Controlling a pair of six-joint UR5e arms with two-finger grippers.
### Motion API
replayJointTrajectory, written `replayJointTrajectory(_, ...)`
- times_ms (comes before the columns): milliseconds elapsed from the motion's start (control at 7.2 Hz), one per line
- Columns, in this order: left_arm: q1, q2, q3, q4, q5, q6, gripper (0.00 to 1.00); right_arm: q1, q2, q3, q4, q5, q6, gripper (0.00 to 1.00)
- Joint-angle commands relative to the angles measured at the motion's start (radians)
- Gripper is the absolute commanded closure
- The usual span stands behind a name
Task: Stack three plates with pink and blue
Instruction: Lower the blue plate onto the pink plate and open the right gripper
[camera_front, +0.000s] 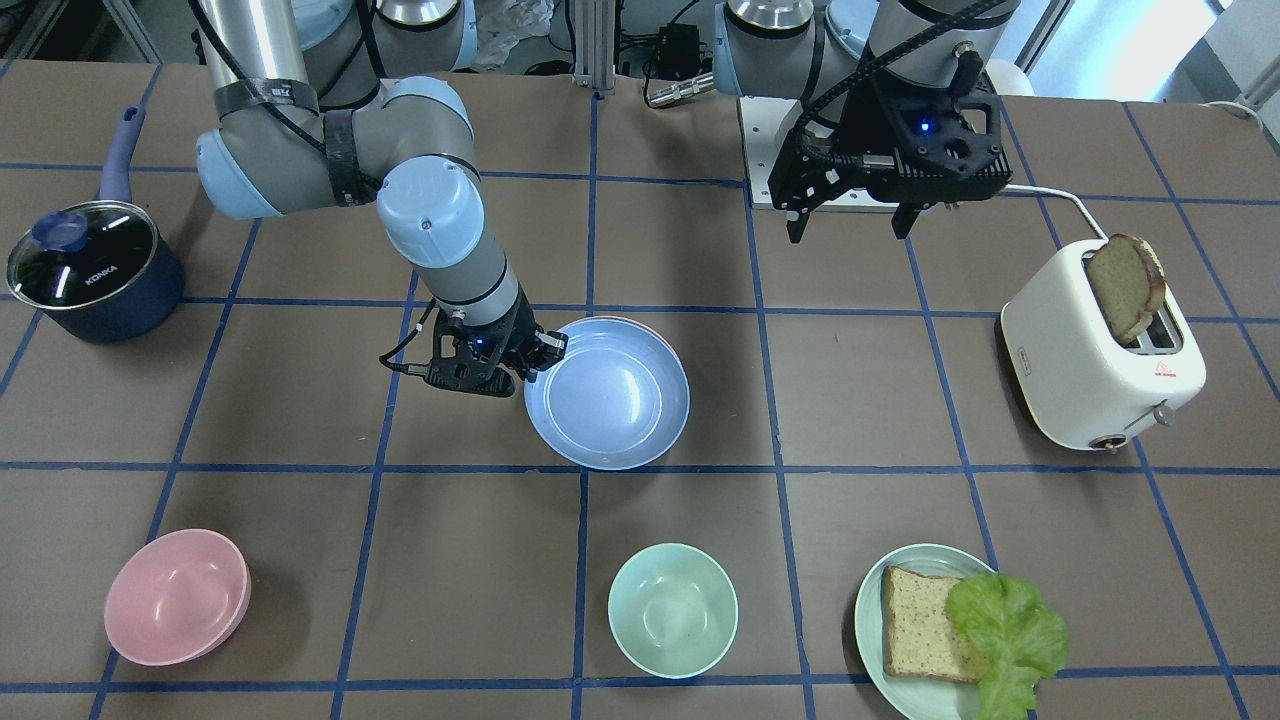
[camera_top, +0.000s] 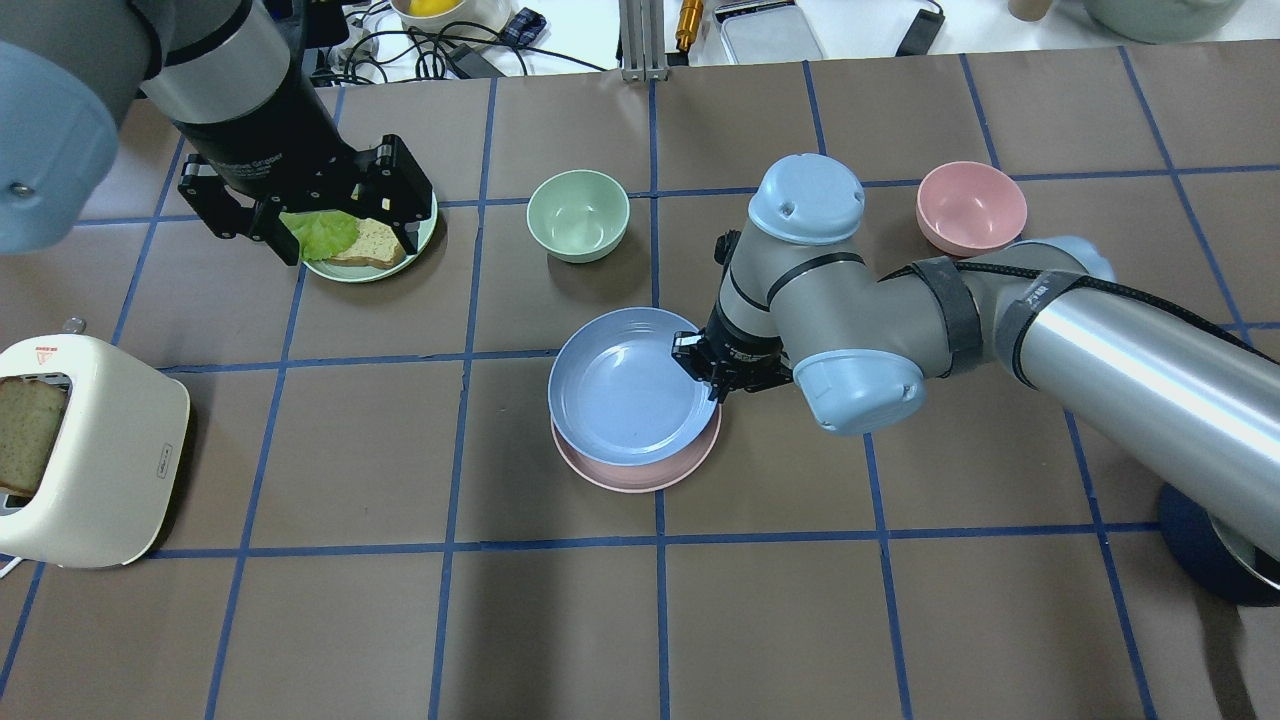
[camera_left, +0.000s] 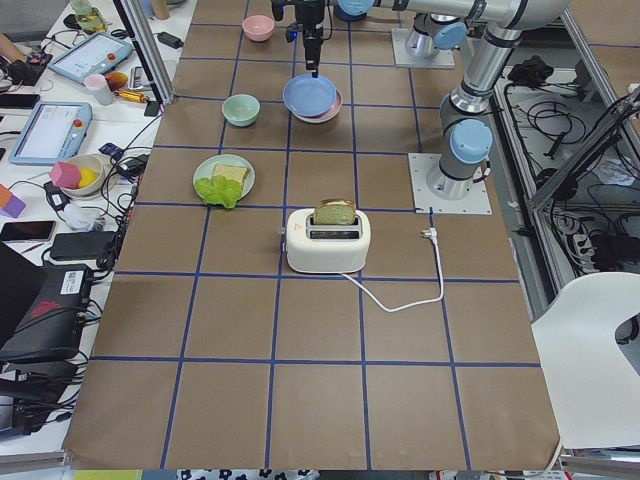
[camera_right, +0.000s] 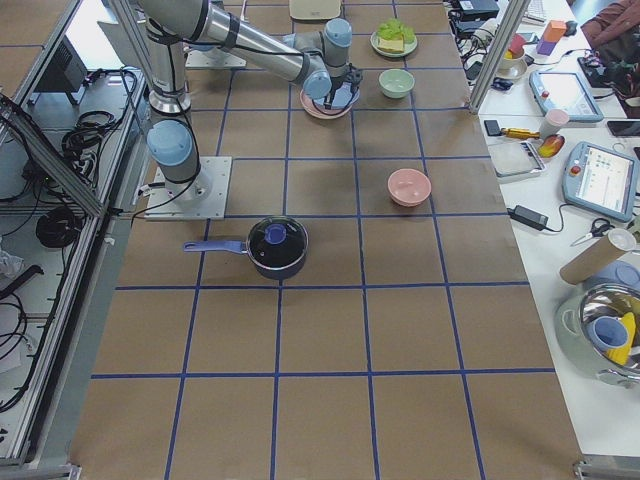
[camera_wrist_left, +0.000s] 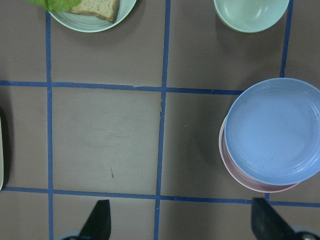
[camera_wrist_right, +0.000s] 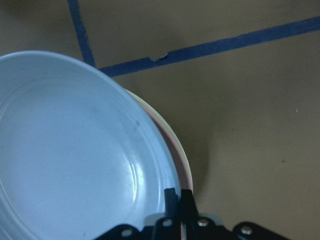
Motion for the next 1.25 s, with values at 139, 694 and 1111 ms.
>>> replayJointTrajectory(139, 0.000, 0.000, 0.000, -0.002, 0.000, 0.000, 0.00, -0.001, 0.004, 0.008, -0.002, 0.010, 0.001, 1.00)
replayJointTrajectory(694, 0.000, 0.000, 0.000, -0.001, -0.006, 0.000, 0.00, -0.002, 0.004, 0.008, -0.002, 0.007, -0.001, 1.00)
replayJointTrajectory(1111, 0.000, 0.000, 0.002, -0.001, -0.004, 0.000, 0.00, -0.002, 0.006, 0.008, -0.002, 0.009, 0.001, 0.99)
